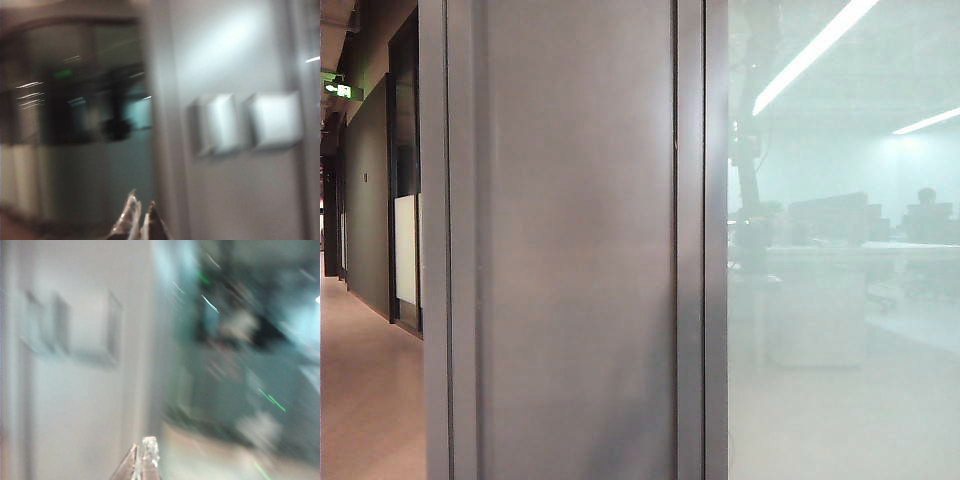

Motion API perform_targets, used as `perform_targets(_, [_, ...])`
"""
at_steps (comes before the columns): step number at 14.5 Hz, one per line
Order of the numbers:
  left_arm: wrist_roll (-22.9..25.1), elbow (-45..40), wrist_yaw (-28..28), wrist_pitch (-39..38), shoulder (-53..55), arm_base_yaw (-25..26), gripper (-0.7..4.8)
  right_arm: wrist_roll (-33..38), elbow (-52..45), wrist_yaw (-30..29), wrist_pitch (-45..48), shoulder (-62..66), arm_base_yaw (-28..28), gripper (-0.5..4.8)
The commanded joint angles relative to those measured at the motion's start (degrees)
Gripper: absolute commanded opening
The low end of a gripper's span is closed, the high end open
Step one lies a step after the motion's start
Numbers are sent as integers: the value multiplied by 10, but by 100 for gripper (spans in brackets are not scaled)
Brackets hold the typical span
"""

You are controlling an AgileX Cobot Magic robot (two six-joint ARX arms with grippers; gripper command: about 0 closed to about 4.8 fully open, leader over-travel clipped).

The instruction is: Raise the arm to find the leftmost switch on the wall and turn on the lights.

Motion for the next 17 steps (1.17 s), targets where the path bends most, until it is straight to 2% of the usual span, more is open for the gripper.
perform_targets(1, [8,-161,-94,-1,-101,0,24,-48,-50,106,-57,-41,0,0])
perform_targets(4, [3,-297,-95,26,-147,0,24,-48,-161,167,-25,-78,0,0])
perform_targets(7, [-63,-402,-80,35,-151,0,24,-48,-309,171,39,-115,0,-1])
perform_targets(9, [-88,-457,-79,68,-151,0,21,-48,-392,173,107,-129,0,-1])
perform_targets(12, [-118,-479,-80,80,-151,0,22,-48,-429,172,106,-131,0,0])
perform_targets(17, [-121,-479,-78,78,-151,0,22,-48,-431,170,37,-131,1,0])
